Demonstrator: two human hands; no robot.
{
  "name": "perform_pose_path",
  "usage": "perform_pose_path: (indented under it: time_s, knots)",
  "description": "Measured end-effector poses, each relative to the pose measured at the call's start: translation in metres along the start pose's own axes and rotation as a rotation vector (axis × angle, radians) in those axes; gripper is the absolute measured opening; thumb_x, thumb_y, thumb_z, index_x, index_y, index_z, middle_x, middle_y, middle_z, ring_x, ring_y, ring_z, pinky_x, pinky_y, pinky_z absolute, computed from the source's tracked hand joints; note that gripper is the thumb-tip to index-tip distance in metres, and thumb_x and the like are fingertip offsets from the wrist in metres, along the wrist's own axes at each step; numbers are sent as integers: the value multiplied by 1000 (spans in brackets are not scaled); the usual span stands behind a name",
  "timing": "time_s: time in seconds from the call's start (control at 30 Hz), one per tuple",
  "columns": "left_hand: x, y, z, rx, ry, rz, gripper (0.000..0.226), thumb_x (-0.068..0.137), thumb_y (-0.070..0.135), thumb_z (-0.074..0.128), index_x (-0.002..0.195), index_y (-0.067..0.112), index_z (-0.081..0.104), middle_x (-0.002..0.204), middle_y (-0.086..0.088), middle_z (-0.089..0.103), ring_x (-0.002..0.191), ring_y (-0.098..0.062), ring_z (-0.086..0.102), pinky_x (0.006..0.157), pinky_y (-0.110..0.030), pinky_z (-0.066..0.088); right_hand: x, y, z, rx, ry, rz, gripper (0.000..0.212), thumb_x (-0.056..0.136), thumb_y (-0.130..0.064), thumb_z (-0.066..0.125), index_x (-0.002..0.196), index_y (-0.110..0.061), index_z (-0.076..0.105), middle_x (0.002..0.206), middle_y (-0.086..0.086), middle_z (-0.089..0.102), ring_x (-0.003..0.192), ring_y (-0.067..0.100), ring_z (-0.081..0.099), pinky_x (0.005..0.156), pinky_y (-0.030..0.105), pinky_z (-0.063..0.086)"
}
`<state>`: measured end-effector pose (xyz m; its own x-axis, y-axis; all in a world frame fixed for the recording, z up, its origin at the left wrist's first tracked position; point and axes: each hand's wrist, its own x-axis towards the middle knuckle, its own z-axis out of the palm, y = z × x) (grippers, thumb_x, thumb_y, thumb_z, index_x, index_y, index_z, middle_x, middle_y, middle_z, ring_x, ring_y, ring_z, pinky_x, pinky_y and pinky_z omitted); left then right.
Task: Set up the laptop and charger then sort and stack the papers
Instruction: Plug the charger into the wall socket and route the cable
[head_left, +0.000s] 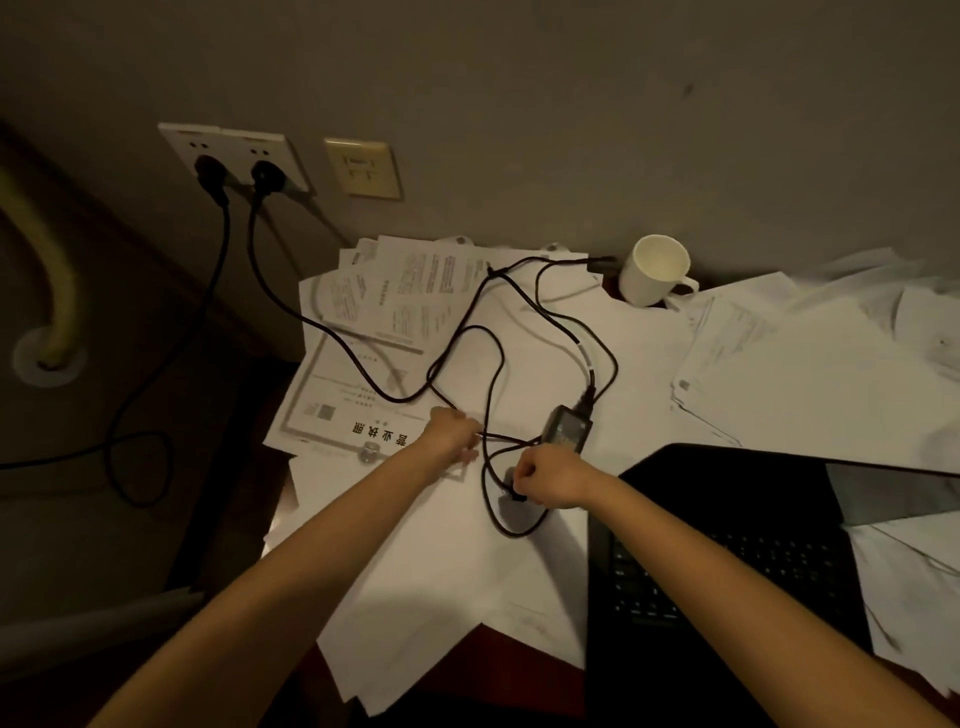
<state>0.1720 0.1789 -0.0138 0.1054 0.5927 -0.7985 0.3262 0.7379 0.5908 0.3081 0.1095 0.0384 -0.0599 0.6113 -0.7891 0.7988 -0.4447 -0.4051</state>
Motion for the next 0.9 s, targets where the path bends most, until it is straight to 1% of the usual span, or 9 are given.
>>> perform_pose_path:
  time_s: [0.1, 0.2, 0.27, 0.33, 0.5, 0.63, 0.7, 0.8, 0.9]
  knots:
    - [2, -4, 13, -368, 51, -44, 32, 90, -1, 54, 121, -5, 47, 88, -15, 58, 73, -16, 58, 62, -26, 51, 1, 5, 4, -35, 35, -28, 29, 94, -14, 47, 109, 3, 65, 114, 18, 64, 103, 29, 59, 79, 32, 46]
    - [-2, -7, 25, -493, 90, 11, 19, 91, -1, 52, 109, 5, 47, 78, -13, 58, 69, -14, 60, 64, -26, 53, 1, 6, 6, -42, 61, -31, 29, 94, -11, 43, 110, 4, 63, 114, 18, 64, 105, 31, 59, 84, 34, 47]
    - [-8, -5, 33, -538, 78, 48, 6, 95, 2, 48, 99, 6, 45, 70, -9, 49, 64, -15, 53, 69, -32, 53, 0, 4, 4, 5, 114, -31, 29, 95, -11, 41, 115, 1, 58, 118, 18, 61, 107, 31, 57, 82, 33, 46]
    - [-17, 1, 38, -555, 52, 75, 15, 99, 7, 40, 85, 10, 45, 65, -5, 36, 58, -15, 41, 71, -35, 49, -5, -3, -3, 96, 171, -31, 30, 96, -11, 40, 122, -2, 50, 124, 17, 55, 111, 29, 54, 81, 30, 44]
    - [-34, 26, 29, -480, 87, 188, 21, 105, 16, 30, 112, 10, 49, 63, -2, 29, 55, -13, 33, 47, -23, 49, -9, -29, -44, 304, 327, -38, 41, 94, -3, 41, 134, -4, 38, 133, 16, 46, 116, 28, 50, 74, 24, 37]
    - [-29, 46, 19, -435, 78, 191, 22, 105, 17, 31, 114, 12, 51, 62, -1, 30, 53, -13, 35, 68, -36, 56, 2, -45, -93, 456, 481, 13, 49, 93, -4, 42, 141, -3, 32, 137, 16, 44, 121, 30, 49, 76, 25, 36]
    - [-23, 56, 17, -391, 67, 195, 23, 105, 17, 31, 113, 15, 53, 61, -1, 30, 52, -13, 34, 71, -38, 57, 14, -45, -116, 504, 576, 19, 49, 92, -3, 42, 141, -5, 32, 138, 17, 44, 121, 31, 48, 77, 25, 36]
    - [-13, 69, 17, -325, 34, 196, 24, 104, 17, 33, 114, 16, 55, 60, -1, 30, 51, -12, 33, 72, -40, 57, 32, -41, -141, 559, 647, -23, 59, 90, 1, 40, 145, -18, 28, 131, 18, 51, 107, 31, 55, 76, 29, 42]
    - [0, 75, 20, -315, 31, 179, 24, 104, 14, 34, 117, 14, 54, 62, -3, 33, 53, -13, 35, 70, -40, 56, 55, -39, -155, 730, 536, -12, 72, 90, 4, 41, 151, -26, 17, 138, 22, 47, 123, 37, 49, 99, 42, 44]
